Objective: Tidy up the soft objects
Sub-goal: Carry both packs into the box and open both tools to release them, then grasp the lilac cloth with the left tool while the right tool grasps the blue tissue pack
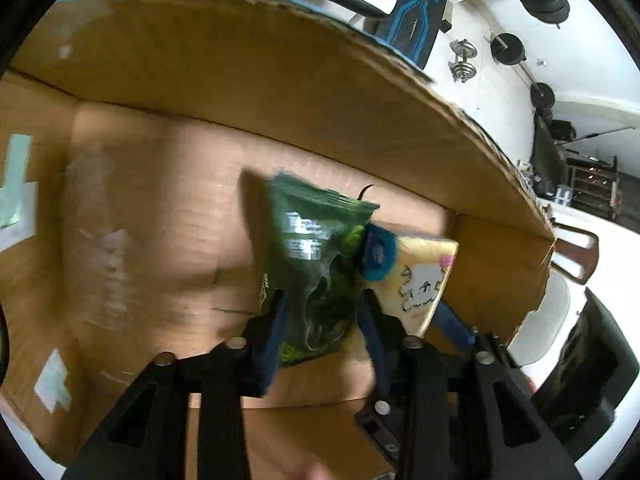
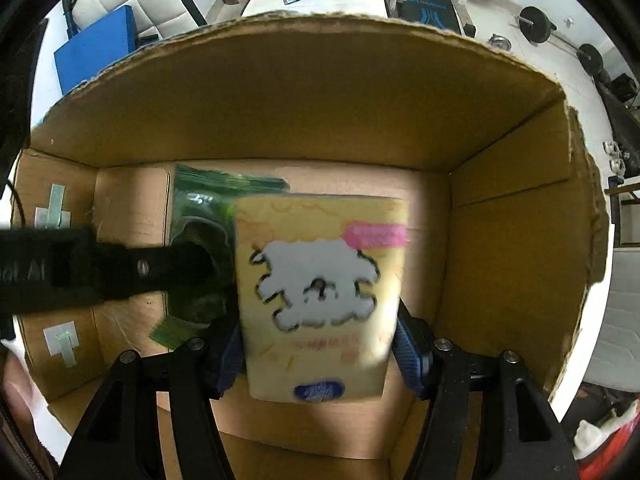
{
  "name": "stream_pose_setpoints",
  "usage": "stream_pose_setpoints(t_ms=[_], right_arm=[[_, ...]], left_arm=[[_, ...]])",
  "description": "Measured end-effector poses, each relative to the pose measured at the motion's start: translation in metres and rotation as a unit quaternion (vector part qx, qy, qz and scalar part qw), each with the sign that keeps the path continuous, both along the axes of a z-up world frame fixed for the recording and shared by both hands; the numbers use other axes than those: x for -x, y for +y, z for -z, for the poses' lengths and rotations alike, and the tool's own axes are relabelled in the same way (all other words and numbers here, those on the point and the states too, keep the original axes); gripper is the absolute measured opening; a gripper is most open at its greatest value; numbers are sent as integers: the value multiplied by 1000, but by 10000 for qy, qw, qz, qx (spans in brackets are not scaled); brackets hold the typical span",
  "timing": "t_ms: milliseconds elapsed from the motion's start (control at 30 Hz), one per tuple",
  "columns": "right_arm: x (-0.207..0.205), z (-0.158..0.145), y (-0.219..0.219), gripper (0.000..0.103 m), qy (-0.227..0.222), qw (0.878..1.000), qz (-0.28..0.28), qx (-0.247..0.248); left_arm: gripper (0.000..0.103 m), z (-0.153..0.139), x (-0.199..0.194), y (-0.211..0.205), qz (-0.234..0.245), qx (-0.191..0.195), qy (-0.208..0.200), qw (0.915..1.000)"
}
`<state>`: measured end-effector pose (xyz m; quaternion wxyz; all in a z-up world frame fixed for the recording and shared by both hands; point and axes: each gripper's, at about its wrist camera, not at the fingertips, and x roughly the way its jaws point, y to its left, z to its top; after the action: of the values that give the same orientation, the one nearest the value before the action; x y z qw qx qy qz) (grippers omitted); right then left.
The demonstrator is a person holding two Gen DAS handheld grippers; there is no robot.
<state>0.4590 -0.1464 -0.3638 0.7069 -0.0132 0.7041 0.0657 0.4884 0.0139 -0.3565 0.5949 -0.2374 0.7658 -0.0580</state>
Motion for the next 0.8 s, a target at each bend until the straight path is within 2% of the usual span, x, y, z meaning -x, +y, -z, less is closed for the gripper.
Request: stream_pose_setpoints(t_ms=[33, 67, 133, 167, 200, 233, 267, 367, 433, 600, 800], right_arm=[[2, -4, 0, 73, 4, 10000, 8, -64], [3, -7, 0, 74, 12, 9999, 26, -111], [6, -16, 1, 75, -25, 10000, 47, -83], [7, -20, 1, 76, -47, 10000, 41, -57], [11, -26, 1, 82, -72, 10000, 43, -54], [14, -33, 1, 95, -118, 9999, 61, -24], [16, -40, 2, 100, -156, 9999, 62, 1], [30, -57, 4, 103, -229, 9997, 18, 59], [40, -65, 6, 103, -238, 9997, -7, 84], [58, -85, 6, 103, -329, 9994, -5, 106], [89, -127, 9, 103, -666, 9977, -39, -82]], left_arm=[[59, -5, 0, 0, 91, -160, -53, 9998], [69, -16, 0, 0, 216, -413, -199, 9987], [73, -34, 2, -2, 432, -730, -453, 9954], [81, -41, 3, -4, 505, -813, -530, 9940], [85, -49, 4, -6, 584, -954, -601, 9919], [94, -55, 3, -7, 650, -1094, -678, 9895], [97, -65, 7, -10, 738, -1256, -834, 9858], [99, -89, 23, -17, 1040, -1722, -1183, 9724], [99, -102, 35, -17, 1099, -1864, -1336, 9671], [100, -121, 75, 3, 936, -1826, -1516, 9669], [100, -174, 109, 9, 854, -1958, -2072, 9547]])
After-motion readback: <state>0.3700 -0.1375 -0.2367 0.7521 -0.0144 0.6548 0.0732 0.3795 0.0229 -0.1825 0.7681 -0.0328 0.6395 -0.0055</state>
